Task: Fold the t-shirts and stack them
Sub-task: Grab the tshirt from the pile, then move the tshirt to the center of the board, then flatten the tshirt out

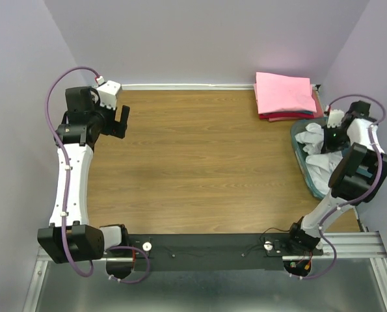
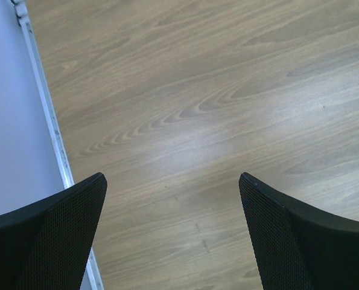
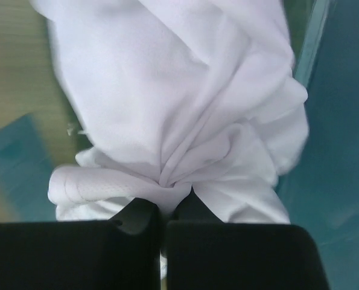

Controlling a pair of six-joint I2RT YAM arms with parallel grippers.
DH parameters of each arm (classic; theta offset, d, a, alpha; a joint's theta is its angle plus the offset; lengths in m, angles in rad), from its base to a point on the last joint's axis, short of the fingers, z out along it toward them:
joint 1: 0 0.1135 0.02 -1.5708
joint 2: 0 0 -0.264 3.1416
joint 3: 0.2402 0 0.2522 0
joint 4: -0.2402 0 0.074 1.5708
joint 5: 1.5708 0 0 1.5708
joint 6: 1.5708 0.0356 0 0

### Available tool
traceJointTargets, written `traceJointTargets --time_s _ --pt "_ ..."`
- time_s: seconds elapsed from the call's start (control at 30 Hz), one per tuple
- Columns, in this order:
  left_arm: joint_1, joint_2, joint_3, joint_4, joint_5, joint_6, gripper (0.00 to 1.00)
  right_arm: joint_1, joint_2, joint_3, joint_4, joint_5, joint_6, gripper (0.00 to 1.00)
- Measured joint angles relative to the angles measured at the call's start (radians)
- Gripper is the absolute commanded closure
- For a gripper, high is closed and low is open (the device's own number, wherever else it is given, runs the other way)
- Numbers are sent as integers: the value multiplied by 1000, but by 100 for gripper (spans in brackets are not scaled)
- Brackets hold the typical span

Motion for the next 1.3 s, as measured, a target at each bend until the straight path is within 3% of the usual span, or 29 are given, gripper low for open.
traceJointTargets --time_s 0.1,0.3,0.43,0.5,0.53,0.57,0.6,0.73,0.83,1.03,1.17,1.3 --pt "0 0 67 -13 1 6 2 0 -61 125 -110 -77 -10 100" --pt "6 14 173 -27 58 50 2 40 -162 582 -294 -272 -12 99" --pt "6 14 176 -26 116 68 2 205 -223 731 -354 -330 8 99" --pt "6 7 172 -13 138 69 2 357 -235 756 -370 -331 30 99" --pt "6 -2 167 1 151 69 2 433 -230 762 -376 -330 43 94" --pt "6 -12 162 10 160 69 2 491 -219 763 -378 -328 51 36" --pt "6 -27 153 23 172 70 2 581 -198 760 -380 -316 57 1" --pt "6 -82 121 46 214 89 2 832 -124 645 -355 -251 70 0" --pt "6 -100 100 45 230 127 1 921 -62 550 -353 -261 80 0" --pt "-28 -111 -13 15 233 257 2 908 -35 341 -319 -280 121 0" --pt "-206 -148 -190 30 208 344 9 889 -98 138 -269 -267 169 4" --pt "-401 -129 -351 92 181 410 16 843 -88 64 -220 -265 204 9"
